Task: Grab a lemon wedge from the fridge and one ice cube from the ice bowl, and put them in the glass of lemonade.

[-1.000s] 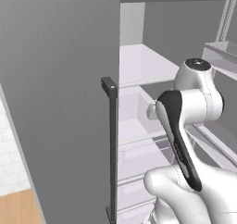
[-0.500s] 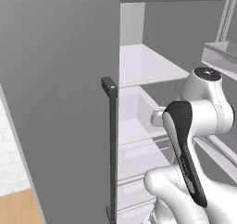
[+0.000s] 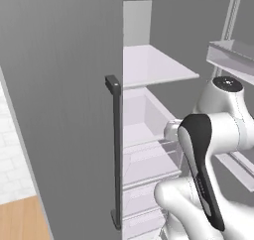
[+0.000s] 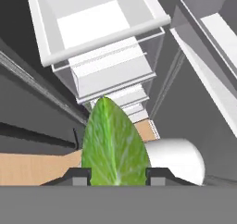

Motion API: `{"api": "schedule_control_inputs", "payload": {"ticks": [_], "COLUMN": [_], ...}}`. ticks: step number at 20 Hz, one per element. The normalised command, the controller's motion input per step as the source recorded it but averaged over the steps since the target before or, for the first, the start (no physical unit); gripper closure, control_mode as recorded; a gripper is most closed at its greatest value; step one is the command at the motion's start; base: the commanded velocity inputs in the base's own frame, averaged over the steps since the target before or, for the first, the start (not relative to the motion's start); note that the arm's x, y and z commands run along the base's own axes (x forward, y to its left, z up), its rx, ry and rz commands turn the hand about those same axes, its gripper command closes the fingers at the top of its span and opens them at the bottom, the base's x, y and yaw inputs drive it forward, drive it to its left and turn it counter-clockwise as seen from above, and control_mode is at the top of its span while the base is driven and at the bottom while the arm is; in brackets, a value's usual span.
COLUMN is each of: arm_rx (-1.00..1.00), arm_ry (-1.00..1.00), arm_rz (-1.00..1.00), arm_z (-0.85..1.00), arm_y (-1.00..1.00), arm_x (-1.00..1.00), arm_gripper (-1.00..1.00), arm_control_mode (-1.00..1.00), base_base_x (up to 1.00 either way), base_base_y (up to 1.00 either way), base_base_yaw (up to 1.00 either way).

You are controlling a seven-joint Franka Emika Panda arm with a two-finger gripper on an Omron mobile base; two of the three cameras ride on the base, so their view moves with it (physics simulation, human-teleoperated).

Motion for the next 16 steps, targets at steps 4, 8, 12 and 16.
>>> {"api": "schedule_control_inputs", "payload": {"ticks": [4,8,12,16], "arm_rx": [0.0,0.0,0.0,0.0], "arm_ry": [0.0,0.0,0.0,0.0], "arm_rz": [0.0,0.0,0.0,0.0], "arm_z": [0.0,0.0,0.0,0.0], "arm_y": [0.0,0.0,0.0,0.0], "arm_x": [0.0,0.0,0.0,0.0], "arm_gripper": [1.0,1.0,1.0,1.0], "arm_control_mode": [1.0,1.0,1.0,1.0], "base_base_x": [-1.0,-1.0,-0.57,0.0], "base_base_y": [0.42,0.22,0.0,0.0], "base_base_yaw": [-0.03,-0.26,-0.72,-1.0]}}
